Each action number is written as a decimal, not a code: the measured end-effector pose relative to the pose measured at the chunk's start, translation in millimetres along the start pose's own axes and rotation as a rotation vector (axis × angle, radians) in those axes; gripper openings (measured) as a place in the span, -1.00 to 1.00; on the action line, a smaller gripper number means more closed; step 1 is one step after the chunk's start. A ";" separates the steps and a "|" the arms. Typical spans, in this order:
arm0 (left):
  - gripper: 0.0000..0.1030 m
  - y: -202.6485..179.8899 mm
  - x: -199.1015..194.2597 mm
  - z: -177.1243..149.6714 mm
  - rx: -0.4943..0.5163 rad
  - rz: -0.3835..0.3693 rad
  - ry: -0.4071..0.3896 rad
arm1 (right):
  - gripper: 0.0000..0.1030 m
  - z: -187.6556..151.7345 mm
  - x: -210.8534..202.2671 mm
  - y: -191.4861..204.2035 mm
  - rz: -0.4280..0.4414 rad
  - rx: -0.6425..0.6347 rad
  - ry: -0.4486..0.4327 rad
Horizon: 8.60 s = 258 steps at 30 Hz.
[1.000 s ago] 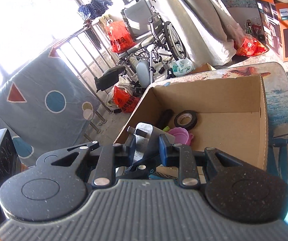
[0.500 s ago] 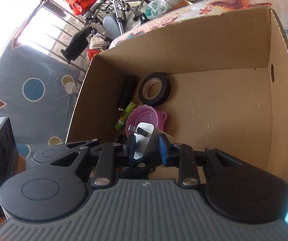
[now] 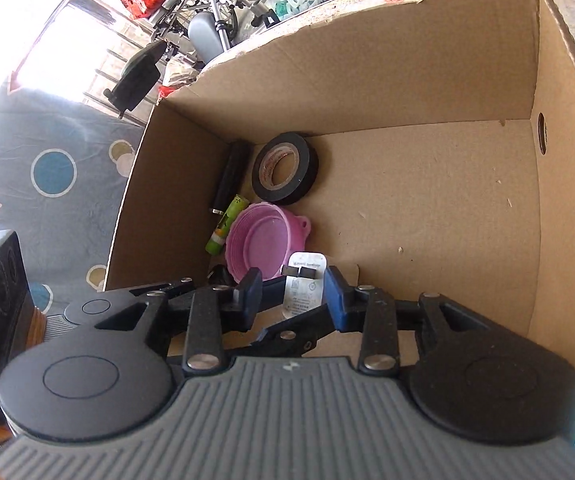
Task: Organize rigid objects
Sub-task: 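Lift the charger plug into the box and open the right tool, then lower the right tool onto the green dropper bottle and grip it, then carry the dropper bottle into the box and open the right tool, then move the right tool to the gold-lidded jar and grip its lid, then lift the gold-lidded jar with the right tool and carry it over the box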
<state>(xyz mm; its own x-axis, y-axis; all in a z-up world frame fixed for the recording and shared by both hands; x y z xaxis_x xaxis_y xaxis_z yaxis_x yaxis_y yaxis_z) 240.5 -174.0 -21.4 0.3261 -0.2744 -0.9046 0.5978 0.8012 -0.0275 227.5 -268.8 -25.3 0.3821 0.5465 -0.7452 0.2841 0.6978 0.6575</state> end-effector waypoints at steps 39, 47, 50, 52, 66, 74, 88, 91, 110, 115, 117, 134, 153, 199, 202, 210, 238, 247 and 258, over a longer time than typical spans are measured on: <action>-0.38 -50.3 -62.2 -150.7 0.204 0.187 -0.379 | -0.54 -174.6 -31.5 45.9 0.000 -0.399 -0.317; -0.43 -48.9 -54.9 -146.5 0.216 0.189 -0.384 | -0.78 -163.0 -28.0 41.2 -0.013 -0.392 -0.335; -0.43 -50.2 -54.4 -149.3 0.219 0.179 -0.395 | -0.78 -161.6 -30.0 37.4 -0.013 -0.388 -0.334; -0.44 -56.3 -57.6 -157.3 0.222 0.169 -0.402 | -0.78 -161.7 -32.8 34.4 -0.014 -0.383 -0.332; -0.38 -74.4 -61.1 -172.8 0.272 0.100 -0.448 | -0.78 -168.3 -61.6 6.3 -0.028 -0.342 -0.324; -0.29 -81.1 -60.3 -172.0 0.309 0.146 -0.448 | -0.76 -166.5 -61.1 5.9 -0.014 -0.330 -0.308; -0.34 -84.3 -47.1 -162.6 0.315 0.152 -0.440 | -0.51 -168.3 -58.7 6.9 -0.050 -0.357 -0.293; -0.35 -87.7 -48.3 -162.3 0.310 0.154 -0.441 | -0.55 -166.7 -56.9 2.9 -0.055 -0.344 -0.285; -0.35 -71.6 -140.4 -90.5 0.318 0.230 -0.544 | -0.64 -148.8 -145.9 82.4 0.064 -0.542 -0.422; -0.35 -52.2 -122.5 -30.2 0.269 0.200 -0.482 | -0.65 -86.1 -149.2 96.7 0.059 -0.525 -0.383; -0.35 -39.5 -108.2 -9.9 0.241 0.175 -0.439 | -0.65 -59.2 -142.5 96.1 0.046 -0.505 -0.354; -0.35 17.6 16.5 55.9 0.090 0.059 -0.123 | -0.65 68.4 -15.8 37.8 -0.070 -0.363 -0.140; 0.53 -8.1 -89.8 15.0 0.090 0.018 -0.328 | -0.22 19.0 -136.8 54.3 0.072 -0.353 -0.357; 0.40 -11.0 -37.5 -201.5 0.120 0.163 -0.301 | -0.33 -149.7 34.8 21.4 0.083 -0.209 -0.127; 0.40 -16.5 -38.3 -201.1 0.137 0.138 -0.302 | -0.32 -149.8 31.1 18.7 0.067 -0.207 -0.120; 0.40 -50.0 -37.7 -197.6 0.228 0.046 -0.305 | -0.29 -158.0 -1.4 -14.0 0.017 -0.162 -0.154; 0.16 -76.4 -20.6 -167.2 0.259 0.089 -0.226 | -0.13 -165.4 -29.2 -66.3 0.069 0.015 -0.142; 0.11 -77.0 -20.9 -165.4 0.229 0.104 -0.233 | -0.13 -166.7 -26.3 -68.0 0.083 0.034 -0.142; 0.10 -82.7 -29.2 -162.1 0.209 0.104 -0.218 | -0.14 -169.0 -26.2 -64.6 0.068 0.031 -0.145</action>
<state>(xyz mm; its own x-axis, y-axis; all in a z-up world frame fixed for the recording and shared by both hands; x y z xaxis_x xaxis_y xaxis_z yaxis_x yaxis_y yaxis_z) 62.9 -146.1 -61.6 0.5289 -0.3222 -0.7851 0.6833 0.7104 0.1688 50.5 -250.0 -67.1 0.5234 0.5180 -0.6766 0.2796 0.6456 0.7106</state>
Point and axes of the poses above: each gripper's, at about its wrist camera, not at the fingertips, and x roughly the way its jaws point, y to its left, z to its top, the point moved 3 cm from there along x, roughly the way its jaws point, and after that the axes turned 14 degrees about x, right-handed, at the moved point
